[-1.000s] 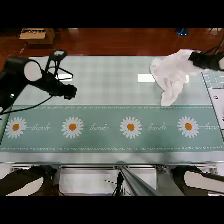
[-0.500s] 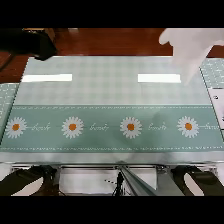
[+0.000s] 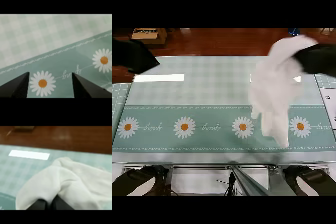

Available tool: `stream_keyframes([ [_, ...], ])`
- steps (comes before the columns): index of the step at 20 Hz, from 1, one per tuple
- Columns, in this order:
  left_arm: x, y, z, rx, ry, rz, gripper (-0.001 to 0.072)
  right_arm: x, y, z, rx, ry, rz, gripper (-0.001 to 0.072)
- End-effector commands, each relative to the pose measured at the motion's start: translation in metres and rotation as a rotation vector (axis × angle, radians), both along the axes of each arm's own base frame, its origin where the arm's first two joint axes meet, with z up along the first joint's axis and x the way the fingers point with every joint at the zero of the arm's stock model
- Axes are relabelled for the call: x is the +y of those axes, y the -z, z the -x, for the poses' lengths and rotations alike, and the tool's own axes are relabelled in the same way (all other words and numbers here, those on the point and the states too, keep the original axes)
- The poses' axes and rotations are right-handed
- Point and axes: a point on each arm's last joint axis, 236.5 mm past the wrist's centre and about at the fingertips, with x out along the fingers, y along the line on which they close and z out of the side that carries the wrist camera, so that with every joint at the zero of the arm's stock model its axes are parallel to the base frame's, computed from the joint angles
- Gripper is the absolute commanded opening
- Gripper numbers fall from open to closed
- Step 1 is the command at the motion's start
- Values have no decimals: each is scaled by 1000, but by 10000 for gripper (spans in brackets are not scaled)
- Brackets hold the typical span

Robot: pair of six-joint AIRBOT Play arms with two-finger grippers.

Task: Fold the shirts.

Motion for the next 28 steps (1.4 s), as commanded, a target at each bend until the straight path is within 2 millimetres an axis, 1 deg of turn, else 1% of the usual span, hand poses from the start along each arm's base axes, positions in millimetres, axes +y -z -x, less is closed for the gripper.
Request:
stream_keyframes([
  [1,-5,52,8,153,15,-19,628,106,97,2,197,-251,81,34],
  [2,-6,70,11,200,18,-27,627,139,127,8,242,-317,108,34],
  [3,-7,91,14,251,20,-34,627,164,155,14,279,-367,137,34],
  [4,-8,110,18,294,28,-43,626,183,183,18,296,-412,190,34],
  [5,-11,131,22,336,48,-47,626,189,206,16,298,-431,249,35],
  [6,-13,150,26,376,51,-43,626,187,223,13,304,-435,306,90],
  [7,-15,168,30,408,55,-38,626,178,230,9,311,-430,347,288],
  [8,-18,184,32,424,62,-31,626,167,229,7,327,-420,372,495],
  [9,-22,200,33,440,60,-12,626,151,223,5,344,-406,396,559],
  [11,-32,227,37,462,62,34,626,109,197,-1,348,-347,445,559],
  [12,-38,239,40,471,69,63,626,82,181,-6,333,-293,467,559],
  [13,-42,250,43,481,71,79,626,54,167,-11,314,-236,494,557],
  [14,-44,261,48,493,81,91,626,20,153,-18,297,-162,526,556],
  [15,-42,271,54,511,81,86,626,-13,144,-24,296,-85,544,556],
  [16,-38,282,60,532,82,78,626,-49,140,-27,316,1,542,556],
  [17,-35,290,66,547,100,72,617,-79,141,-26,351,76,519,556],
  [18,-30,298,71,555,118,71,616,-106,147,-22,395,144,474,556],
  [19,-28,303,72,554,138,85,616,-126,156,-17,441,195,412,556],
  [20,-29,308,71,538,154,118,616,-138,165,-12,477,216,352,556],
  [22,-34,313,63,500,150,197,615,-148,184,-3,532,213,235,551],
  [25,-42,328,55,511,109,246,616,-153,203,6,587,233,104,550],
  [28,-55,344,55,555,116,288,617,-151,212,12,615,237,68,551],
])
